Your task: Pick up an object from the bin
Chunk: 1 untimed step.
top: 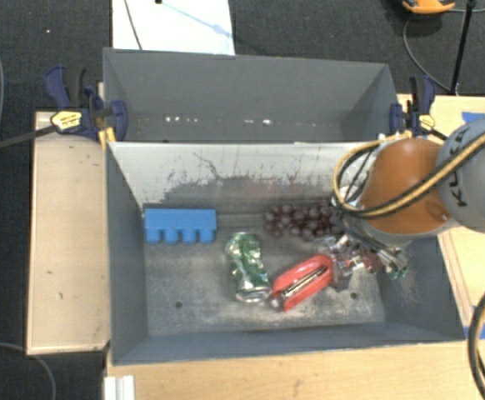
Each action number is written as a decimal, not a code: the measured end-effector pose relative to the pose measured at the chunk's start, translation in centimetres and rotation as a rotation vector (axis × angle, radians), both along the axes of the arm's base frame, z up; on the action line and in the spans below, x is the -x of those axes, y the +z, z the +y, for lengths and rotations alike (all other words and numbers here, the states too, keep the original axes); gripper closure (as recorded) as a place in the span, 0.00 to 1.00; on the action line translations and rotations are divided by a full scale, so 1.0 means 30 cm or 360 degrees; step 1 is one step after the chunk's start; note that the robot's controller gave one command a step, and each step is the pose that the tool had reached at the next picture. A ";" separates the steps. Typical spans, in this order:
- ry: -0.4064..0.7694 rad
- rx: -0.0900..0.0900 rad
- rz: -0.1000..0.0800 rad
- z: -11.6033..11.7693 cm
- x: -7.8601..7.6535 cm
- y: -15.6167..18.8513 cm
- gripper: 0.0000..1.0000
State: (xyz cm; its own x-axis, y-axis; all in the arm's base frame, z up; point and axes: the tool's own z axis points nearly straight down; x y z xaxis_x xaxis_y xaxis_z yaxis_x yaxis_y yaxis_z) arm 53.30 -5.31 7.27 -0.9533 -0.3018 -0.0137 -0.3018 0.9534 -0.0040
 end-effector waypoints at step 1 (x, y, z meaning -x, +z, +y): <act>0.0001 0.0000 0.0000 0.000 0.000 0.000 1.00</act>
Offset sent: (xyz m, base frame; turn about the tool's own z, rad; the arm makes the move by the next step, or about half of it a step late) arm 0.0097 0.0068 0.1596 0.0709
